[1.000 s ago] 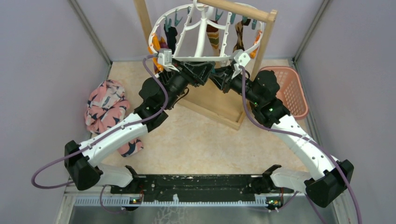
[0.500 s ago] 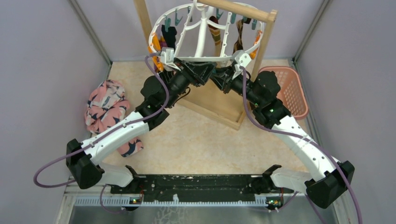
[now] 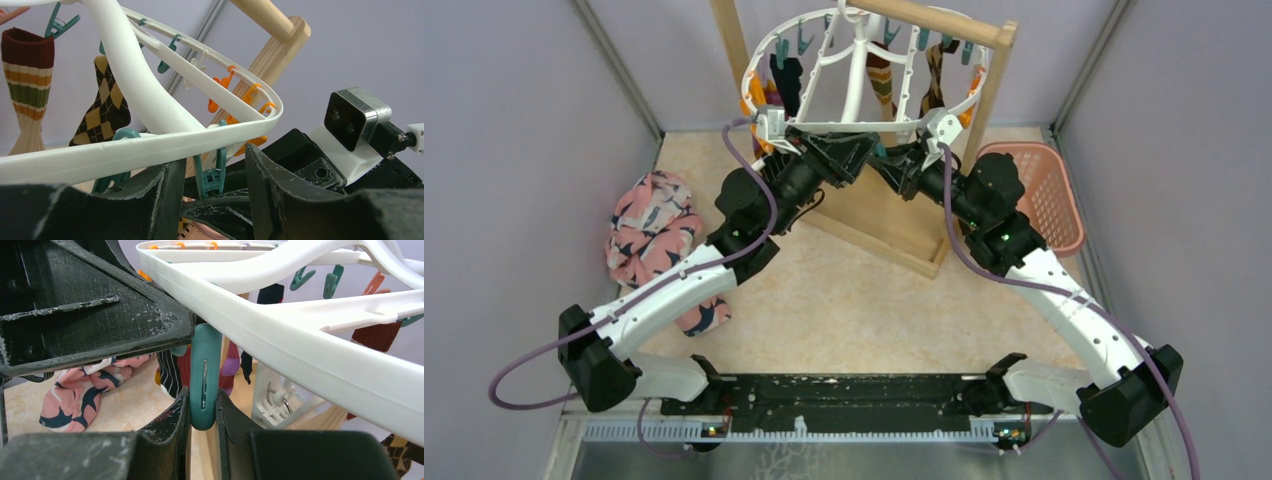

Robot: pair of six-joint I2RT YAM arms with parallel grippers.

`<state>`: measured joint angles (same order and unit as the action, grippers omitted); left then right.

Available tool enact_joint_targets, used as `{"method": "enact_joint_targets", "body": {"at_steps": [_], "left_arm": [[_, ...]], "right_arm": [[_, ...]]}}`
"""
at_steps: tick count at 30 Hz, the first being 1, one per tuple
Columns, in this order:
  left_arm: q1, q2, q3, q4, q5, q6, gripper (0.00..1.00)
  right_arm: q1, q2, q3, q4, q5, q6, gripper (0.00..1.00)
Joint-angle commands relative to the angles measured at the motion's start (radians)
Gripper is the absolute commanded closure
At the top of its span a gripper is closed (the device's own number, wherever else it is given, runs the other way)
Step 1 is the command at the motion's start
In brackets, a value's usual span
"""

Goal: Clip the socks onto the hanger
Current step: Open the clamp at the hanger.

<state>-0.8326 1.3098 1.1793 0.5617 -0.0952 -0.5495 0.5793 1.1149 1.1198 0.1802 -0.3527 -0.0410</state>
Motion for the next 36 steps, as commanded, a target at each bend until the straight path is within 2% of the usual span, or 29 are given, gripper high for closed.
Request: {"method": "enact_joint_targets", "body": {"at_steps": [1,4,7,11,15,16,17,21,24,26,27,30,36], "left_arm": [[0.008,0.002,-0.004,0.038,0.01,-0.006,0.49],[0.009,0.009,-0.003,0.039,0.02,-0.011,0.53],[0.007,0.008,-0.009,0.04,0.008,-0.01,0.66],[0.008,0.01,-0.006,0.037,-0.005,0.004,0.74],[0.008,0.02,0.007,0.032,-0.003,0.011,0.9],[0.008,0.022,0.009,0.031,-0.002,0.012,0.98],[0.009,0.025,0.011,0.03,0.001,0.013,1.0],[0.008,0.03,0.014,0.029,0.005,0.008,0.98],[0.008,0.033,0.018,0.03,0.014,0.004,0.62],[0.008,0.038,0.023,0.03,0.024,0.002,0.47],[0.008,0.042,0.026,0.028,0.027,0.002,0.44],[0.008,0.049,0.032,0.026,0.029,-0.002,0.44],[0.008,0.042,0.023,0.026,0.005,0.004,0.58]], "right_arm": [[0.005,-0.02,-0.005,0.019,-0.042,0.003,1.0],[0.006,-0.02,-0.002,0.012,-0.039,0.0,1.0],[0.006,-0.019,-0.003,0.012,-0.04,-0.003,1.0],[0.005,-0.015,-0.008,0.016,-0.052,-0.003,1.0],[0.007,-0.013,-0.006,0.015,-0.055,-0.002,1.0],[0.006,-0.014,-0.005,0.013,-0.055,-0.002,1.0],[0.006,-0.013,-0.003,0.01,-0.055,-0.003,1.0],[0.006,-0.01,-0.001,0.007,-0.055,-0.007,1.0],[0.007,-0.009,-0.002,0.007,-0.06,-0.007,1.0],[0.006,-0.007,0.0,0.008,-0.061,-0.007,1.0],[0.006,-0.006,0.001,0.01,-0.062,-0.007,1.0],[0.006,-0.005,0.003,0.013,-0.067,-0.005,1.0],[0.007,-0.007,-0.001,0.007,-0.062,-0.009,1.0]]}}
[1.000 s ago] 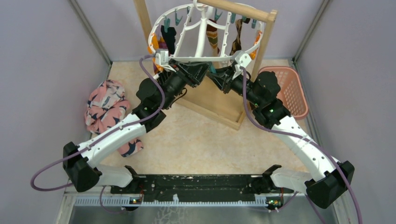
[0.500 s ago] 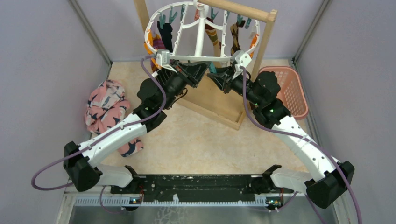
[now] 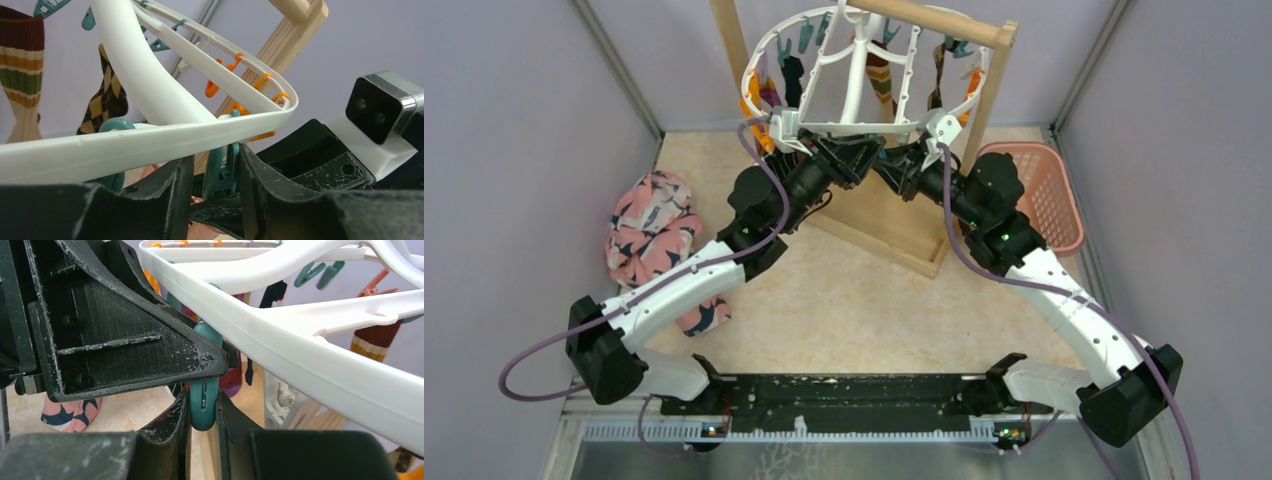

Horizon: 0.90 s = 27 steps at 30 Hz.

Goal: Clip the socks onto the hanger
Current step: Open the clamp at the hanger.

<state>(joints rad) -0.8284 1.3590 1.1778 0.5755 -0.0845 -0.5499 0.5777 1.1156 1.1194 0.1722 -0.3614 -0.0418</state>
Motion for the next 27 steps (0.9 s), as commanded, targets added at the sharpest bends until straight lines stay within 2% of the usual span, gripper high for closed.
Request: {"method": "enact_joint_targets", "body": {"at_steps": [1,2,8,10,18,22,25,27], "left_arm": [[0.005,-0.015,0.022,0.014,-0.012,0.006,0.59],[0.004,-0.021,0.02,0.016,-0.017,0.008,0.58],[0.005,-0.026,0.029,0.024,-0.007,0.008,0.34],[0.003,-0.018,0.035,0.023,0.0,0.001,0.32],[0.002,-0.034,0.003,0.043,-0.065,0.007,0.39],[0.003,-0.03,0.008,0.046,-0.065,0.014,0.46],[0.004,-0.024,0.011,0.038,-0.053,0.012,0.56],[0.003,-0.019,0.013,0.033,-0.047,0.01,0.69]], "right_arm": [[0.007,-0.008,-0.001,0.014,-0.053,-0.009,1.0],[0.008,-0.007,-0.001,0.013,-0.053,-0.009,1.0],[0.007,-0.006,-0.006,0.021,-0.057,-0.005,1.0],[0.008,-0.004,-0.01,0.027,-0.061,0.0,1.0],[0.007,-0.007,-0.011,0.023,-0.059,0.002,1.0],[0.007,-0.003,-0.017,0.03,-0.063,0.005,1.0],[0.008,-0.004,-0.025,0.039,-0.063,0.009,1.0],[0.007,-0.005,-0.028,0.039,-0.063,0.009,1.0]]}}
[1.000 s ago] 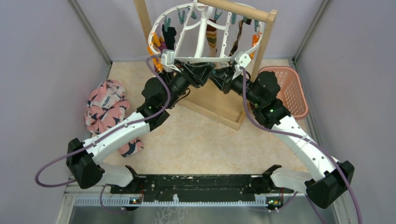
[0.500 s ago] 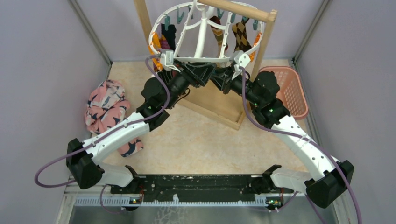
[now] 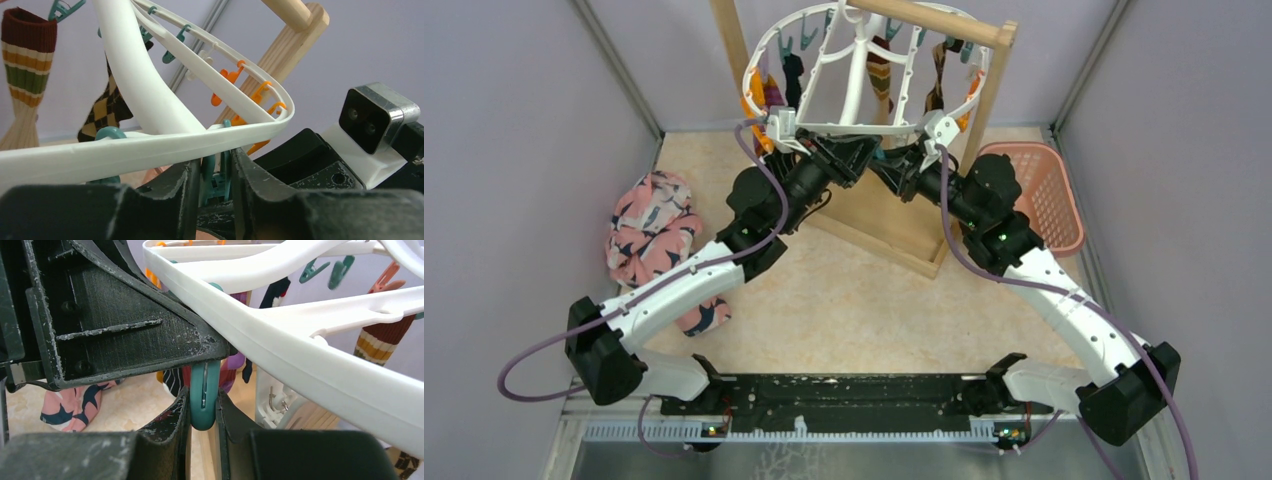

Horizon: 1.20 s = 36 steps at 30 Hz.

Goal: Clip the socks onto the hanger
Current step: Open the clamp at the hanger, then pick up the sock from the bin.

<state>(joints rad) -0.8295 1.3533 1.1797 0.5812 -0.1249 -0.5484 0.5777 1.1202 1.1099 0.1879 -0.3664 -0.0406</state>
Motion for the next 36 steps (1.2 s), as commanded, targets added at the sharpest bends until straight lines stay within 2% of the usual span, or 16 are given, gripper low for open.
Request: {"method": "enact_joint_targets", "body": {"at_steps": [1,4,14,15,16,18,21,24,27,33,36], "left_arm": [[0.005,-0.011,0.013,0.024,-0.005,0.008,0.76],[0.006,-0.009,0.015,0.019,-0.001,0.007,0.99],[0.006,-0.024,0.0,0.023,0.002,0.008,1.0],[0.006,-0.026,0.0,0.023,0.002,0.01,1.0],[0.006,-0.028,-0.003,0.023,0.002,0.01,1.0],[0.006,-0.029,-0.002,0.023,0.003,0.01,1.0],[0.006,-0.037,-0.003,0.023,0.004,0.011,1.0],[0.006,-0.036,-0.005,0.023,0.01,0.006,1.0],[0.005,-0.027,-0.003,0.025,0.022,0.002,1.0],[0.006,0.002,0.004,0.031,0.075,-0.004,1.0],[0.006,0.013,-0.014,0.048,0.103,-0.028,1.0]], "right_arm": [[0.008,-0.01,-0.019,0.024,-0.057,0.008,1.0],[0.008,-0.01,-0.018,0.022,-0.057,0.007,1.0],[0.007,-0.024,-0.02,-0.005,-0.026,-0.002,1.0],[0.008,-0.025,-0.018,-0.019,-0.016,-0.006,0.93],[0.007,-0.027,-0.016,-0.036,-0.003,-0.015,0.8],[0.008,-0.043,-0.022,-0.082,0.039,-0.036,0.61],[0.005,-0.089,-0.039,-0.172,0.097,-0.093,0.45],[-0.021,-0.132,-0.024,-0.339,0.184,-0.139,0.42],[-0.076,-0.185,-0.03,-0.428,0.266,-0.106,0.42],[-0.233,-0.241,-0.037,-0.523,0.484,0.073,0.41],[-0.346,-0.193,-0.026,-0.579,0.446,0.164,0.4]]}}
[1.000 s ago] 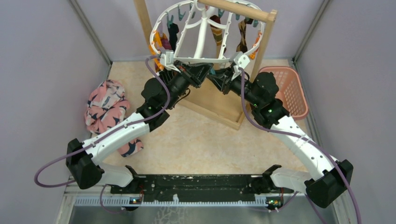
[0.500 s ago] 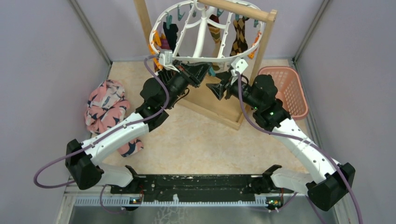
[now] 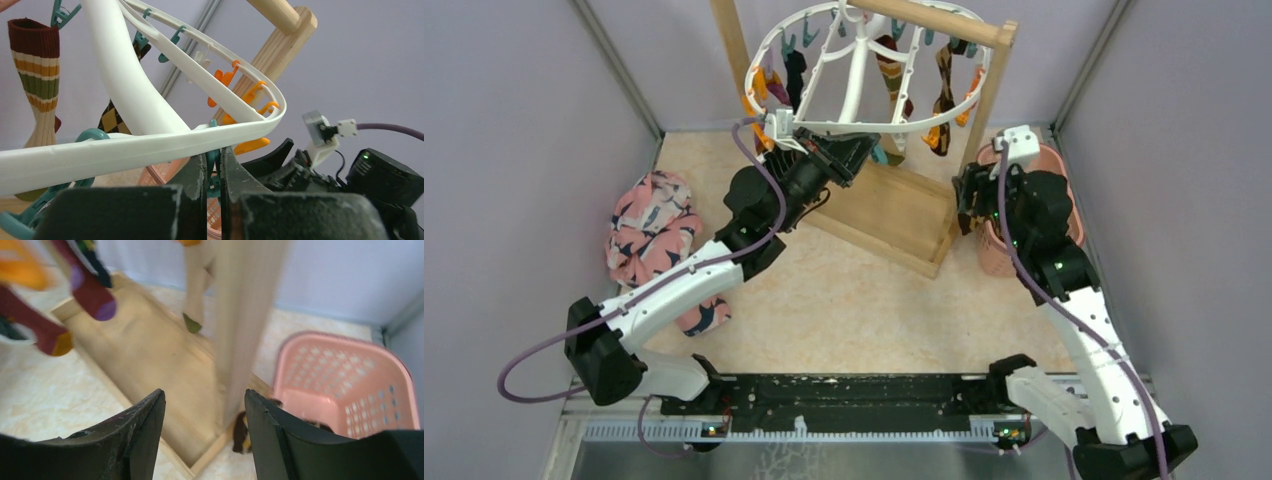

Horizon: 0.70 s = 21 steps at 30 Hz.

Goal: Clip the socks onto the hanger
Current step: Pick up the sock from the bin.

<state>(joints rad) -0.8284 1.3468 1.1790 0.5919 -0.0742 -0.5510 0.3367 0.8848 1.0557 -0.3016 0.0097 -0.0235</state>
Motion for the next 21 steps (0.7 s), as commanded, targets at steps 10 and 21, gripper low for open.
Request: {"method": "enact_joint_targets", "body": {"at_steps": [10,21], "left_arm": [[0.004,-0.027,-0.043,0.02,0.058,0.042,1.0],[0.004,-0.035,-0.053,0.018,0.069,0.038,1.0]], "right_arm": [[-0.36,0.231,-0.083,-0.046,-0.057,0.234,0.43],[-0.359,0.255,-0.138,-0.014,-0.112,0.233,0.86]]}}
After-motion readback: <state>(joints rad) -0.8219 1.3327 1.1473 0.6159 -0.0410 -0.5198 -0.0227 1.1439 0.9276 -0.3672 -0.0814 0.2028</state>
